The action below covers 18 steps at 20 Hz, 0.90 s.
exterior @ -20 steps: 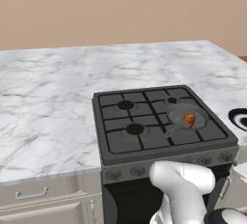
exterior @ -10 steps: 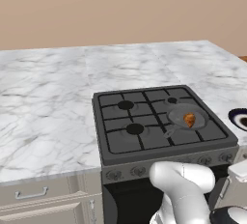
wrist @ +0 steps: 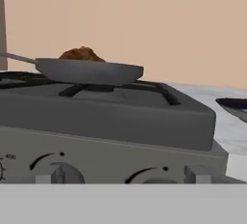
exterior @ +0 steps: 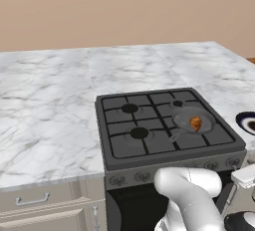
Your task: Pick the croissant and place it on the pan. Then turn on the stove to warm the croissant.
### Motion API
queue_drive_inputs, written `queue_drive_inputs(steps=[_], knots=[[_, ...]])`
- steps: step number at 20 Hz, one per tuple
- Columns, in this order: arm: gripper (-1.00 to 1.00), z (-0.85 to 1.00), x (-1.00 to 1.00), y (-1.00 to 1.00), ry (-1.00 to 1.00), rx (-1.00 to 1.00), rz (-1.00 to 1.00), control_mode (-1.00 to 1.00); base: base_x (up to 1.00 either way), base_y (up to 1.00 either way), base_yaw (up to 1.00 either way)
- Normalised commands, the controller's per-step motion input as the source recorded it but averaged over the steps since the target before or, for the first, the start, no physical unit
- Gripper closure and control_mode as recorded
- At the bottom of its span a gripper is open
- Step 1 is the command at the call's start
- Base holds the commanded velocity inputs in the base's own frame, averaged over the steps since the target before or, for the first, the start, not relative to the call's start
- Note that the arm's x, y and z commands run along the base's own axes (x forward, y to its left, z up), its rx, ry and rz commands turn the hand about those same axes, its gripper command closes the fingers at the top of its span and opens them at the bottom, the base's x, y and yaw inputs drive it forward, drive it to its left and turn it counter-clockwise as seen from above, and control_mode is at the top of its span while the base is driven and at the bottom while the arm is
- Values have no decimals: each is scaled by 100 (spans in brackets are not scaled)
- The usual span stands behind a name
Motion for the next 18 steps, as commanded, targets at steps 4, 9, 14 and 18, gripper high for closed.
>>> queue_drive_inputs(steps=[4, 9, 14, 18], knots=[[-100, -26, 8, -2, -1, 0, 0, -100, 0, 0, 0], [-100, -17, 10, -9, -2, 0, 0, -100, 0, 0, 0], [-100, -11, 12, -17, -1, 0, 0, -100, 0, 0, 0], [-100, -11, 14, -12, -1, 0, 0, -100, 0, 0, 0]])
